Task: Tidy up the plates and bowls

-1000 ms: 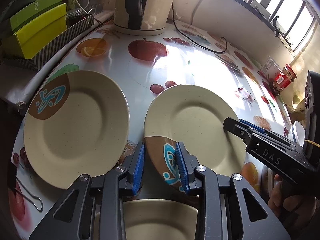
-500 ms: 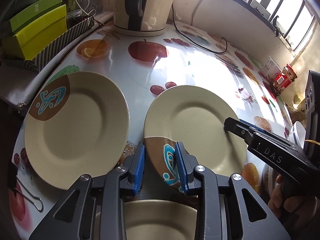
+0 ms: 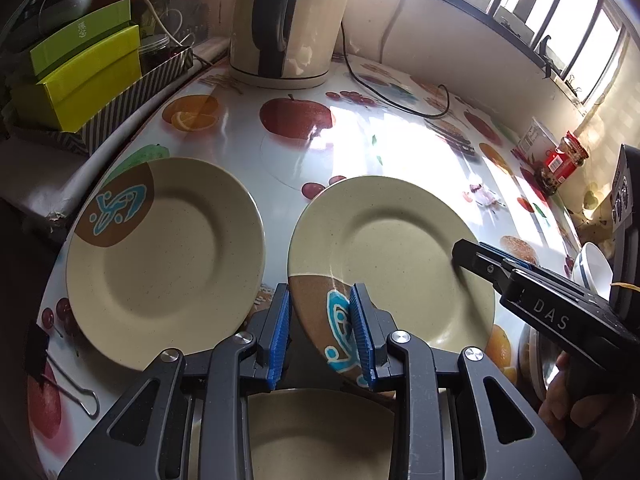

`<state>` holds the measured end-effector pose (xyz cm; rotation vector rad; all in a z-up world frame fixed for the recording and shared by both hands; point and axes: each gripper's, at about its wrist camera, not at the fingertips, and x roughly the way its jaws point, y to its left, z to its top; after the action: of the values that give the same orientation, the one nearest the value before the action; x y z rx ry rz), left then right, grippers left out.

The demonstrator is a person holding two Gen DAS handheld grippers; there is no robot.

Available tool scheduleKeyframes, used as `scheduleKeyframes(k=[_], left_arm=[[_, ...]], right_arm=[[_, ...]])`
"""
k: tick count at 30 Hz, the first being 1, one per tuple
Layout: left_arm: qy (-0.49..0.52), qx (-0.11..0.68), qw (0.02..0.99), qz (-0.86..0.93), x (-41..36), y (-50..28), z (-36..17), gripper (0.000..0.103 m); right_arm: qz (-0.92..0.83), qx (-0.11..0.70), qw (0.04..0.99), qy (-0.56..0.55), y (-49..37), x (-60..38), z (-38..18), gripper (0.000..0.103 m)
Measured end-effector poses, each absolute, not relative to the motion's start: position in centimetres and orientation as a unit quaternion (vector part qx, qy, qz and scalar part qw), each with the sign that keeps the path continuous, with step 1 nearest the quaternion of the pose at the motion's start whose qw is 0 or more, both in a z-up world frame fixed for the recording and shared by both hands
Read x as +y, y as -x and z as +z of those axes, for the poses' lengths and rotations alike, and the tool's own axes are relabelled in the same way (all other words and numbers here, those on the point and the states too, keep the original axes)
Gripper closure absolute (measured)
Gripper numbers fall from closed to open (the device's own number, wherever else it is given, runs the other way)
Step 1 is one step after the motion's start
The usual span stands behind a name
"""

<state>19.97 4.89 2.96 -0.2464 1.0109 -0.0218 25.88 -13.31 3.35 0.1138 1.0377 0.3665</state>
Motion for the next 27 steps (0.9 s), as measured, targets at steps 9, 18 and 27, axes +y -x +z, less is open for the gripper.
scheduleKeyframes(k=[9, 18, 27], left_arm=[[0.120, 0.472, 0.873, -0.008, 5.1, -18.4, 4.3, 0.072], [0.125, 0.463, 0.878, -0.006, 5.3, -16.0, 5.3, 0.072], [0.127, 0.457, 0.880, 0.001, 6.0, -13.1, 5.8, 0.072]], right_arm=[[0.179, 0.480, 0.857, -0.055, -24.2, -13.3, 4.9, 0.080], [0.187, 0.469, 0.862, -0.051, -21.9, -13.2, 6.5, 0.080], [0.196, 0.463, 0.863, -0.047, -19.1, -12.6, 7.1, 0.080]])
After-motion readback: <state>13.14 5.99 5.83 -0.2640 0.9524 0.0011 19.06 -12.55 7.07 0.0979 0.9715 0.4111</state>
